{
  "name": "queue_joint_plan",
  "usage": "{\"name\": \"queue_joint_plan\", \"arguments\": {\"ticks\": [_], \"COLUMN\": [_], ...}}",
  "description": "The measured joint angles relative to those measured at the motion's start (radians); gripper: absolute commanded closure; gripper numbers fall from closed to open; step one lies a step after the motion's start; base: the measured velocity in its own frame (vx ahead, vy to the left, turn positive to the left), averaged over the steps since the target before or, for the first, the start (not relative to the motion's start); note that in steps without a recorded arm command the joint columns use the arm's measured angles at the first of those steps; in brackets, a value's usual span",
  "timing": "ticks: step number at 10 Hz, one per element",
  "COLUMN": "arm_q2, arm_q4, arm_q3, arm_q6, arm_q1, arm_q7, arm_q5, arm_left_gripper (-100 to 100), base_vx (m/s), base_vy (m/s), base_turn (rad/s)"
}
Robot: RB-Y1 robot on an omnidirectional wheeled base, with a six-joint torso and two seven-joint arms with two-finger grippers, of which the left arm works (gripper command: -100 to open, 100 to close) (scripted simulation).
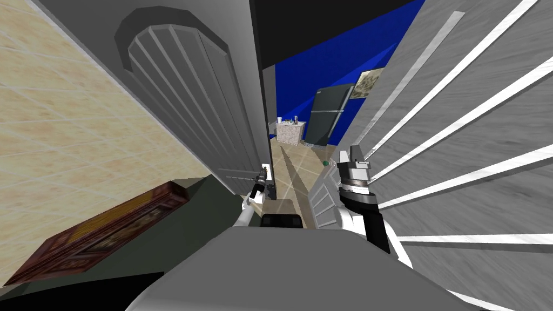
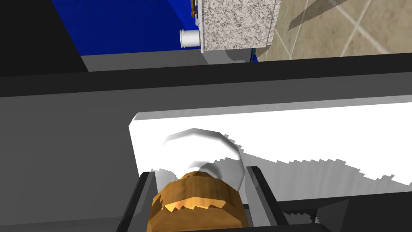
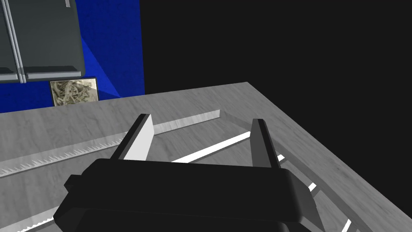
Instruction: Push the door open
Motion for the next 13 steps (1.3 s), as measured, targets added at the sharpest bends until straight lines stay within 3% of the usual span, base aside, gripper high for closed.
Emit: {"name": "queue_joint_plan", "arguments": {"ticks": [5,11,12,13], "arm_q2": [0.0,0.021,0.034,0.036], "arm_q4": [0.003,-0.004,-0.013,-0.023], "arm_q3": [-0.001,-0.078,-0.081,-0.085], "arm_q6": [0.003,0.009,0.006,0.01], "arm_q1": [0.003,0.015,0.017,0.021], "arm_q7": [0.0,-0.053,-0.062,-0.063], "arm_q5": [0.0,0.044,0.054,0.058], "arm_left_gripper": [100,100,-100,-100], "base_vx": [0.005,0.186,-0.081,-0.223], "base_vy": [0.004,-0.001,0.004,-0.026], "base_turn": [0.034,0.216,0.087,-0.034]}}
